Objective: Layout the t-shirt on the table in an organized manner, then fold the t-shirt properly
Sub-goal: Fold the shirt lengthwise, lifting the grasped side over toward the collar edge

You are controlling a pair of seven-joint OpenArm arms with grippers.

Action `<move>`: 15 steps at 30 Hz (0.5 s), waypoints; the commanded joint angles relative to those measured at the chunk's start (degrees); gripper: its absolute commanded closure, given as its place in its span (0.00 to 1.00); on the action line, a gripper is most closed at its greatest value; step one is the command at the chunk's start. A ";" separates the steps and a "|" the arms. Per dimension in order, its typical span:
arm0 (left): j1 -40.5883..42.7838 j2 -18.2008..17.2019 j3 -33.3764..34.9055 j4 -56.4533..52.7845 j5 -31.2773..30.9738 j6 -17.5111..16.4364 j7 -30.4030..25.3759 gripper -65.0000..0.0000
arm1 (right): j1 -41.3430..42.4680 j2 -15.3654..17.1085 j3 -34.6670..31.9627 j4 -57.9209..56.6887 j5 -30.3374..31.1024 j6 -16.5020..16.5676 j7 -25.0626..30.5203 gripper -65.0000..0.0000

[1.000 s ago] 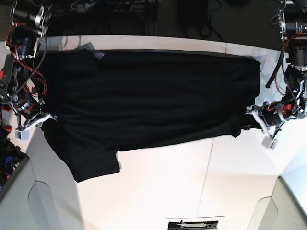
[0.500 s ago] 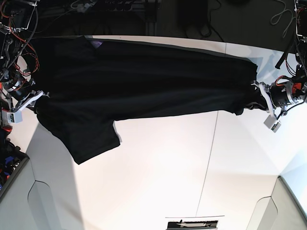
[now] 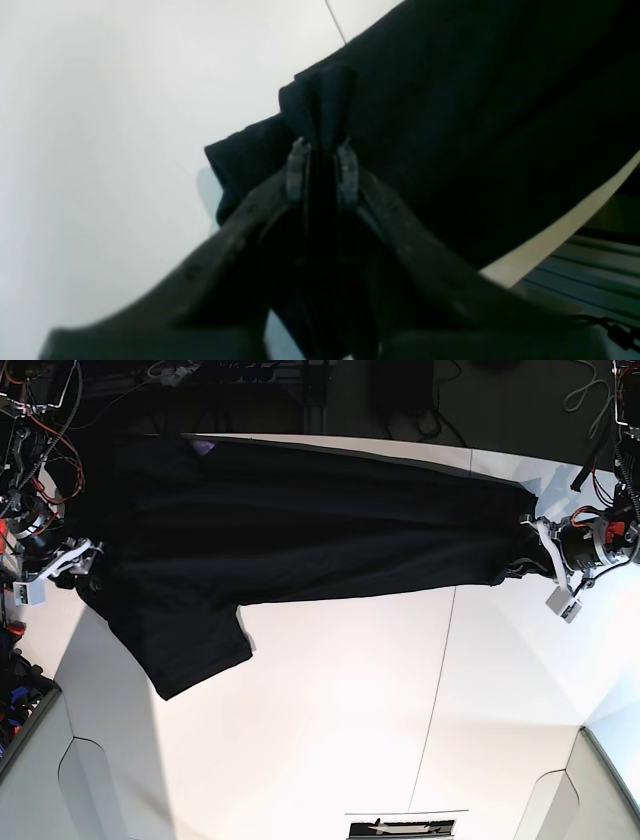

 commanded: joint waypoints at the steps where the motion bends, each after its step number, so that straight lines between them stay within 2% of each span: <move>1: -0.90 -0.98 -0.59 0.81 -0.92 -0.49 -0.66 0.84 | 2.21 1.09 0.90 1.09 0.98 0.04 1.92 0.31; 6: -0.90 -0.57 -0.59 0.81 -0.90 -0.49 -0.63 0.84 | 8.63 0.74 1.18 0.74 0.46 -0.59 1.92 0.31; 9: -0.87 -0.33 -0.59 0.81 -0.90 -0.49 -0.61 0.84 | 13.11 -0.57 1.01 -1.14 -2.40 -0.96 1.95 0.31; 12: -0.92 -0.24 -0.59 0.81 -0.92 -0.49 -0.72 0.84 | 17.62 -1.90 0.07 -6.95 -4.94 -0.94 3.04 0.31; 15: -0.90 -0.24 -0.59 0.81 -0.92 -0.49 -0.81 0.84 | 21.59 -2.82 -1.73 -15.98 -8.17 -0.94 7.45 0.31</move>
